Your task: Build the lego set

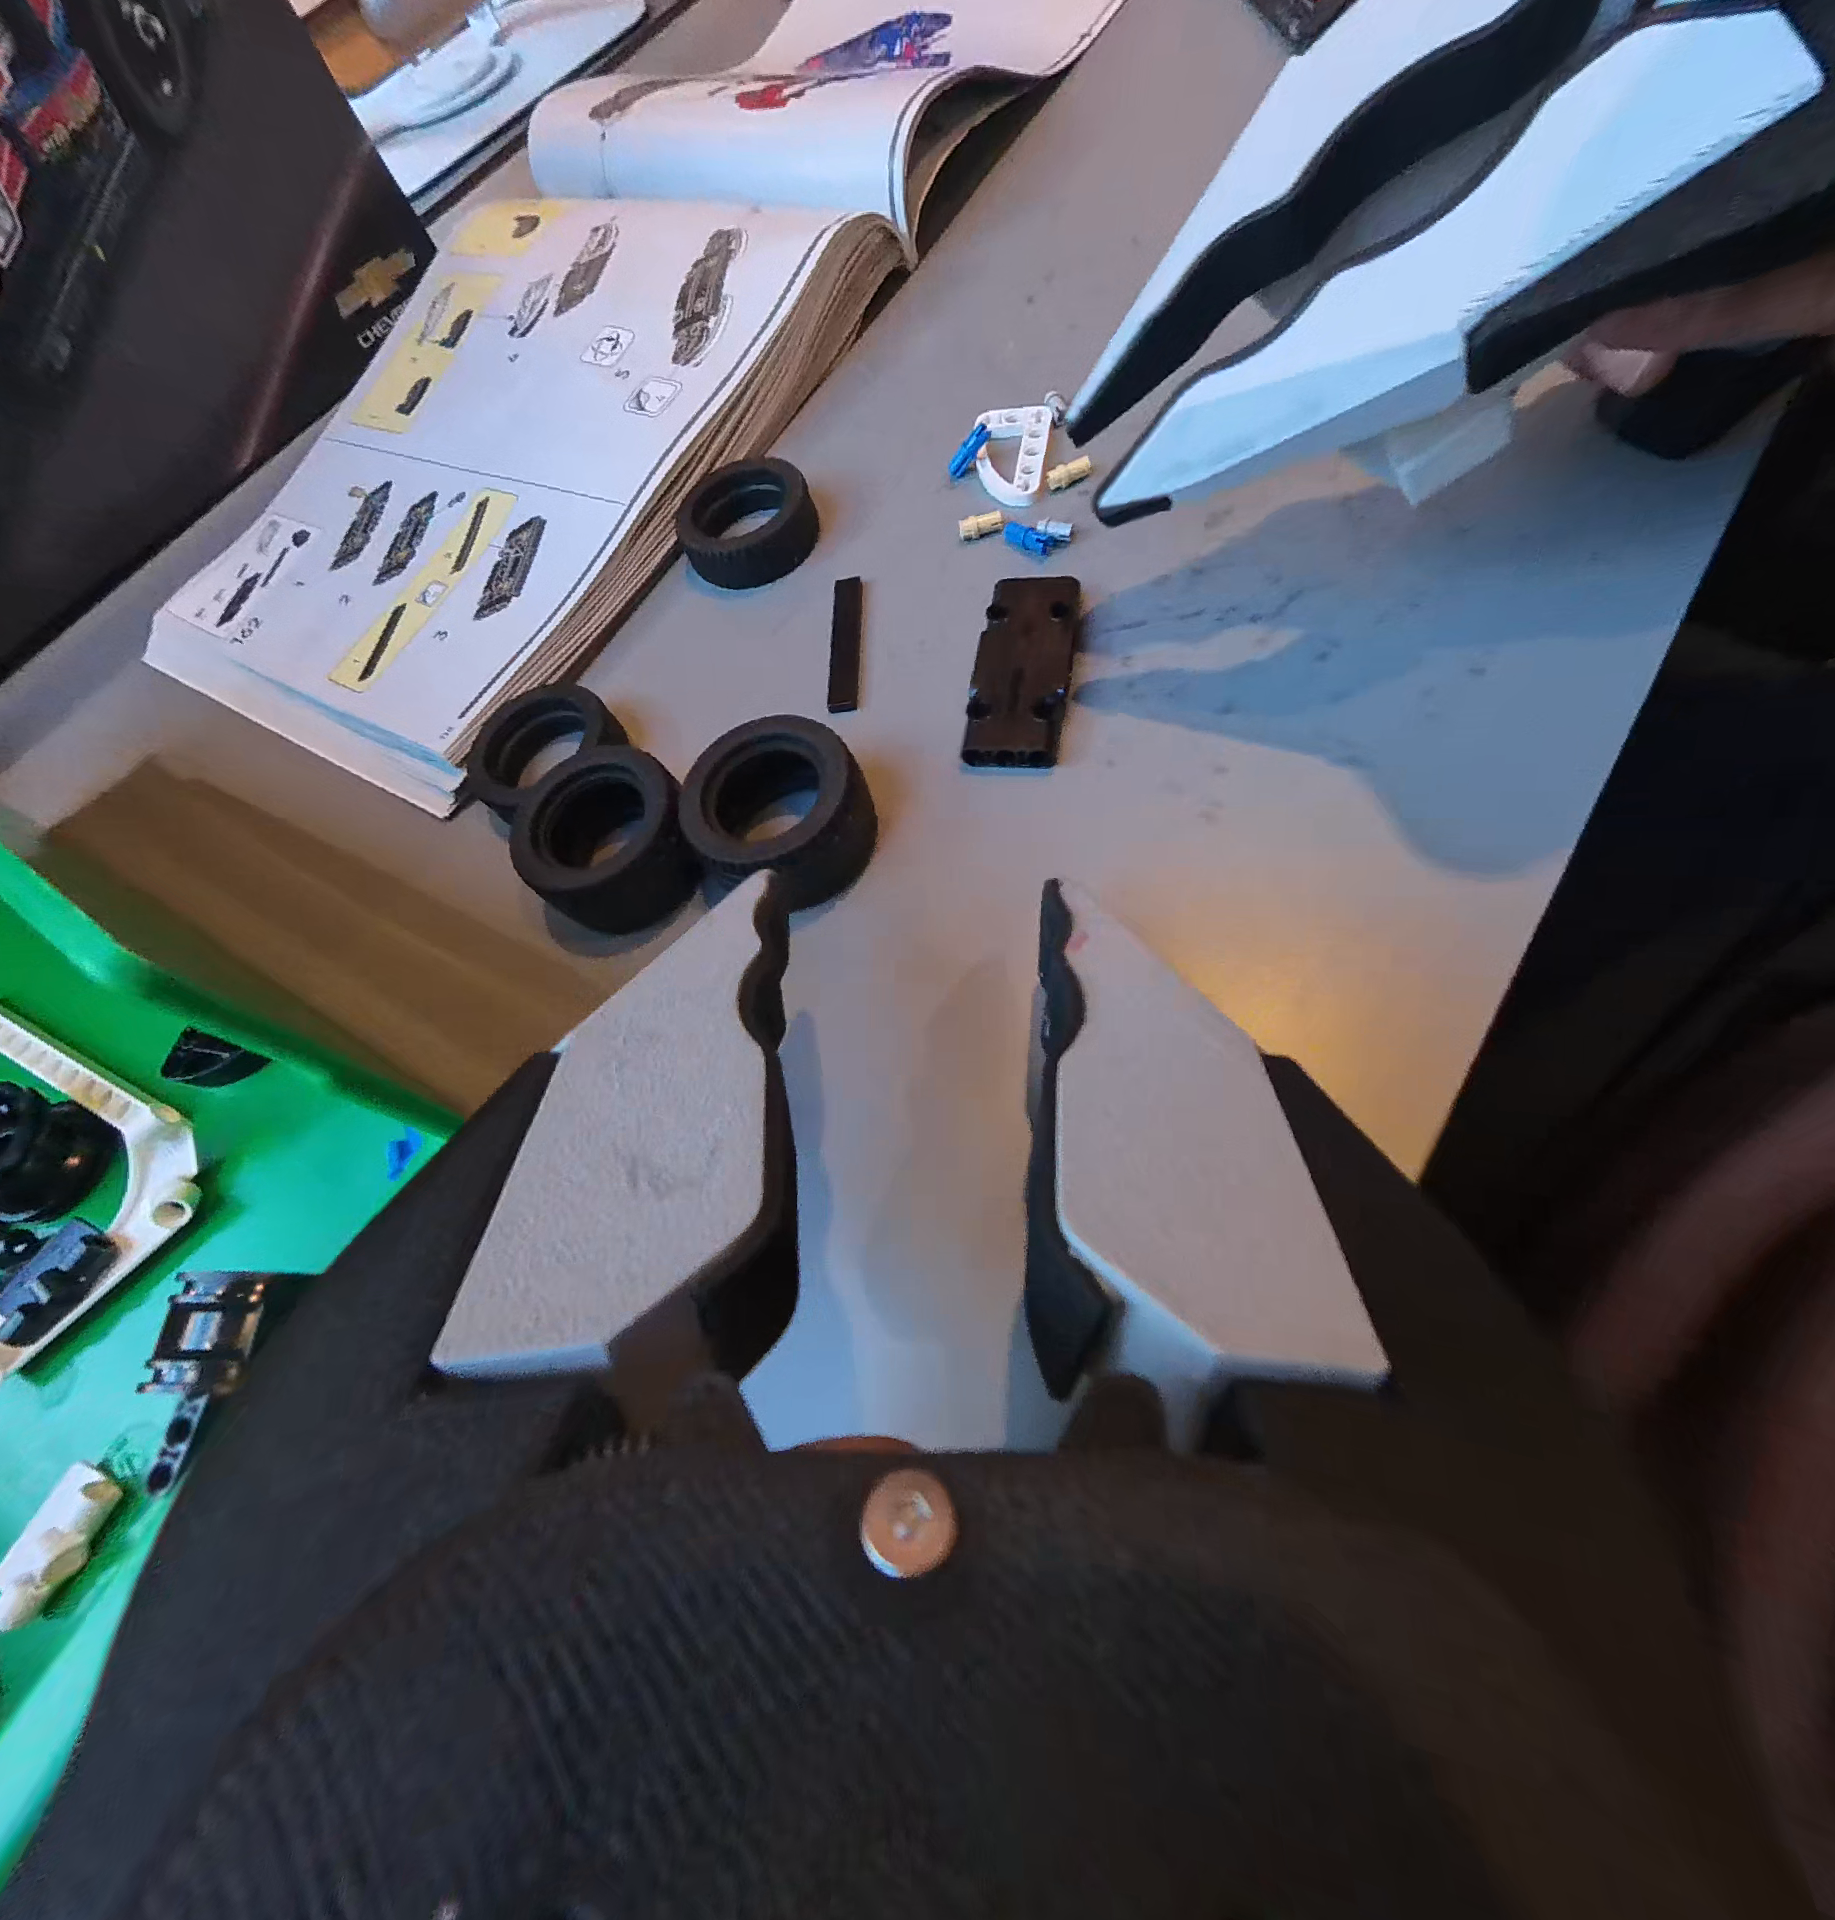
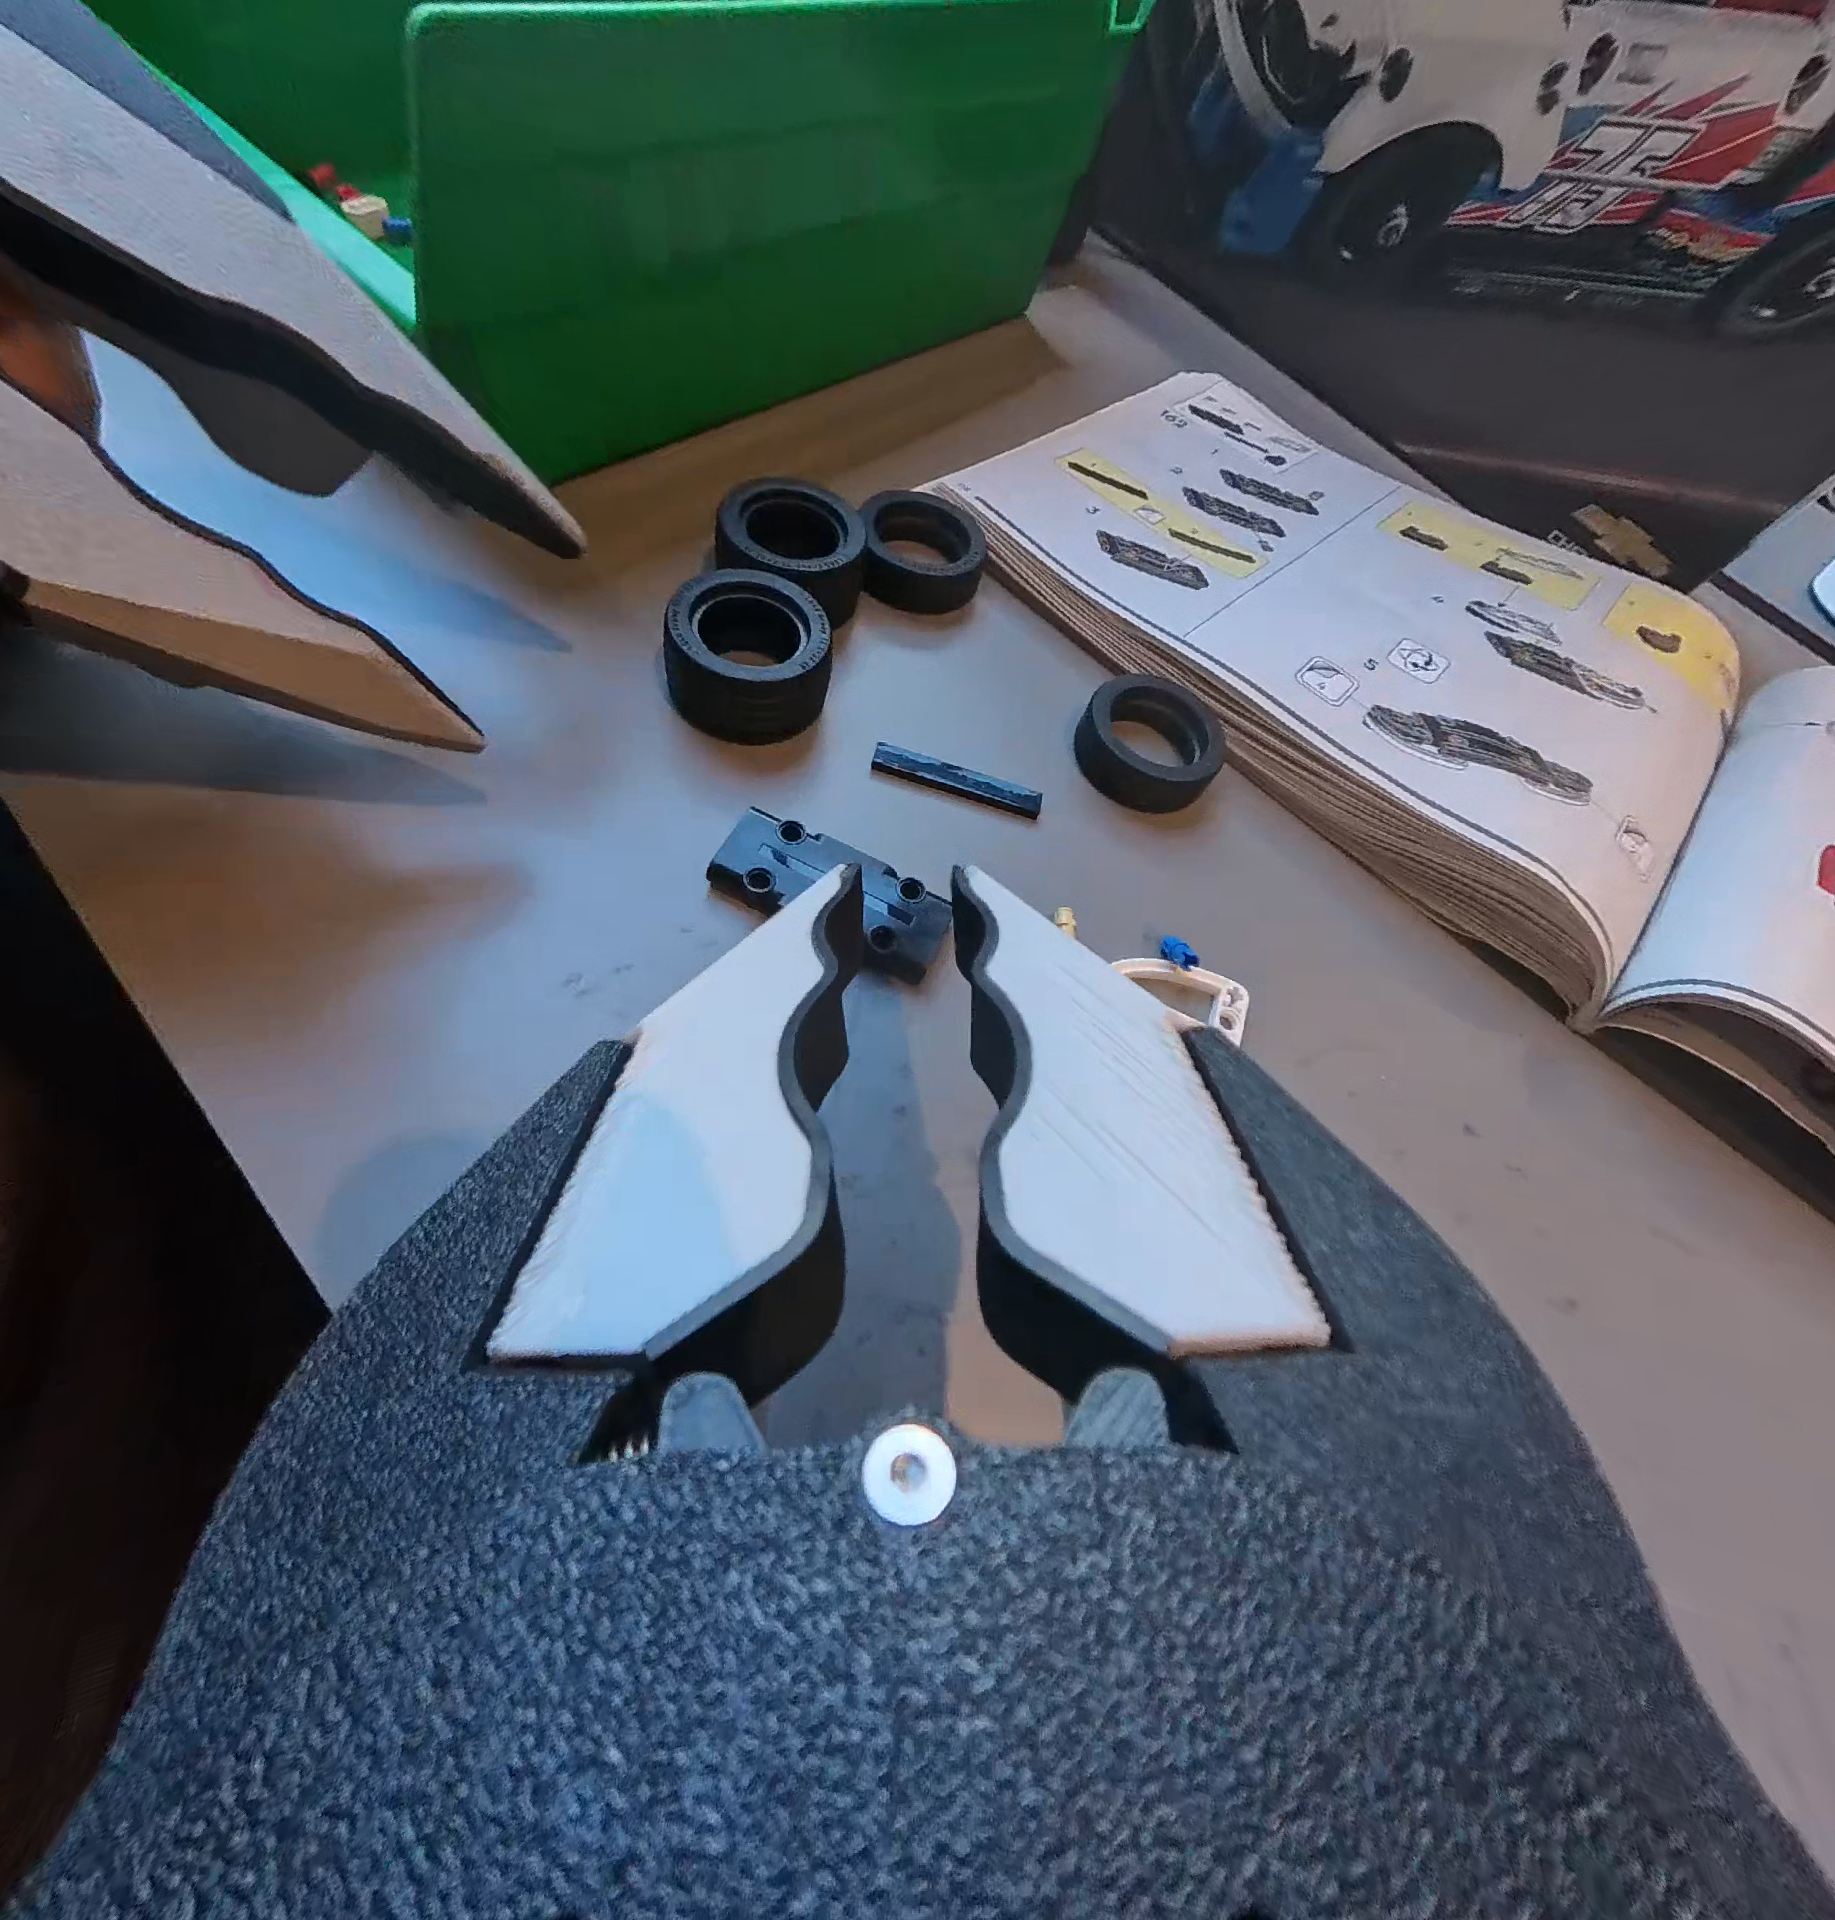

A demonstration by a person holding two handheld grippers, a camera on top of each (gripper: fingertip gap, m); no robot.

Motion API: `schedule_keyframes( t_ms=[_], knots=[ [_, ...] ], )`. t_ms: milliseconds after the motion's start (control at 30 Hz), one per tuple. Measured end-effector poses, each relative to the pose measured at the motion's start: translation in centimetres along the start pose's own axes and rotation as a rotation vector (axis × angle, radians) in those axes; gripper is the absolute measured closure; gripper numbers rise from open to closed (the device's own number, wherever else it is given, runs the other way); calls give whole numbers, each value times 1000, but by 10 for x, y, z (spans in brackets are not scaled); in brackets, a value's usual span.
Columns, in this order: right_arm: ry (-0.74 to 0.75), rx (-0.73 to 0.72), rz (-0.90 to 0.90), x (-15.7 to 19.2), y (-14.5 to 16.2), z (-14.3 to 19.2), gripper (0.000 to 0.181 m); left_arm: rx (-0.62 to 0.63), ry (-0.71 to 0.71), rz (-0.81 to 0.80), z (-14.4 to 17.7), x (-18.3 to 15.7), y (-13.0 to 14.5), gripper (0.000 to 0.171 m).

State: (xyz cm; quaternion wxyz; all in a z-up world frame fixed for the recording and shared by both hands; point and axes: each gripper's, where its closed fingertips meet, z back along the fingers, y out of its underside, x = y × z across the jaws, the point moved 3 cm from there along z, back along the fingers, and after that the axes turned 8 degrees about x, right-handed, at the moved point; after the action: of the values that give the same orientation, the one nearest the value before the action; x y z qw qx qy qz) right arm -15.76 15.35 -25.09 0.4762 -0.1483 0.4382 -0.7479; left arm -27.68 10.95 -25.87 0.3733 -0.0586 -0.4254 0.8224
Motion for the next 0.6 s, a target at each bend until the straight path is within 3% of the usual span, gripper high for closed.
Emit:
schedule_keyframes(
  t_ms=[267,600],
  knots=[
    [-24,44,28,1,7,-1,163,-67,42,133,4,17,-4,124],
    [28,45,66,-16,10,-2,163,-33,9,82,-4,16,-5,127]
  ],
)
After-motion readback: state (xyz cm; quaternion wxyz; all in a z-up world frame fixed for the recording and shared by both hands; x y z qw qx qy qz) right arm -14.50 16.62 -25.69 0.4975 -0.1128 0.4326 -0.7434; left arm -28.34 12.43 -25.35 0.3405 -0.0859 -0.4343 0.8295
